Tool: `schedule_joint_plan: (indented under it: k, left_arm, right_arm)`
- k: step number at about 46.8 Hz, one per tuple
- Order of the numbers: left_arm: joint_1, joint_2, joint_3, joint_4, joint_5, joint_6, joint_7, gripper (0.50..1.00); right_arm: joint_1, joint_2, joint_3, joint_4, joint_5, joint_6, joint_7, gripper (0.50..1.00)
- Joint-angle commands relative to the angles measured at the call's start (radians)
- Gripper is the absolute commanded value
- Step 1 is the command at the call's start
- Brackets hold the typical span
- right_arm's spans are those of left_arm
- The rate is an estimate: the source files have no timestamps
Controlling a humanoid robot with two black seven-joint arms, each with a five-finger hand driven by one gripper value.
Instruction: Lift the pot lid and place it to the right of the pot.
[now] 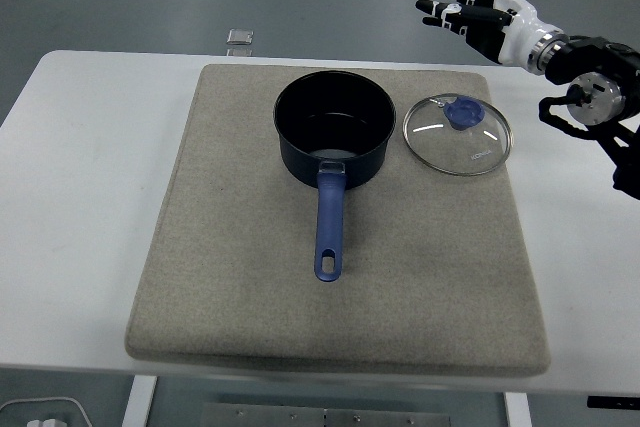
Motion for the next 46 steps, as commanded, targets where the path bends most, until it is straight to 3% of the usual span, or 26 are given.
schedule_joint_plan:
  k: [1, 19, 21, 23, 46]
  left_arm:
    - [0.000, 0.000, 0.000, 0.000, 0.000, 0.000, 0.000, 1.000]
    - [0.000, 0.000, 0.000, 0.000, 0.000, 0.000, 0.000, 1.000]
    - [0.000, 0.000, 0.000, 0.000, 0.000, 0.000, 0.000, 1.000]
    - [0.000, 0.000, 0.000, 0.000, 0.000, 0.000, 0.000, 1.000]
    - [0.000, 0.000, 0.000, 0.000, 0.000, 0.000, 0.000, 1.000]
  right_arm:
    - [-0.016, 0.007, 0.000, 0.000, 0.041, 0.000, -0.002, 0.858]
    - [-0.034, 0.011, 0.042, 0.000, 0.138, -0.001, 0.001, 0.860]
    - [-0.034, 0.011, 0.045, 0.000, 0.138, -0.006, 0.004, 0.874]
    - [-0.036, 0.010, 0.048, 0.000, 0.138, -0.003, 0.004, 0.925]
    - [-0.059, 0.014, 0.051, 0.002, 0.138, -0.003, 0.013, 0.926]
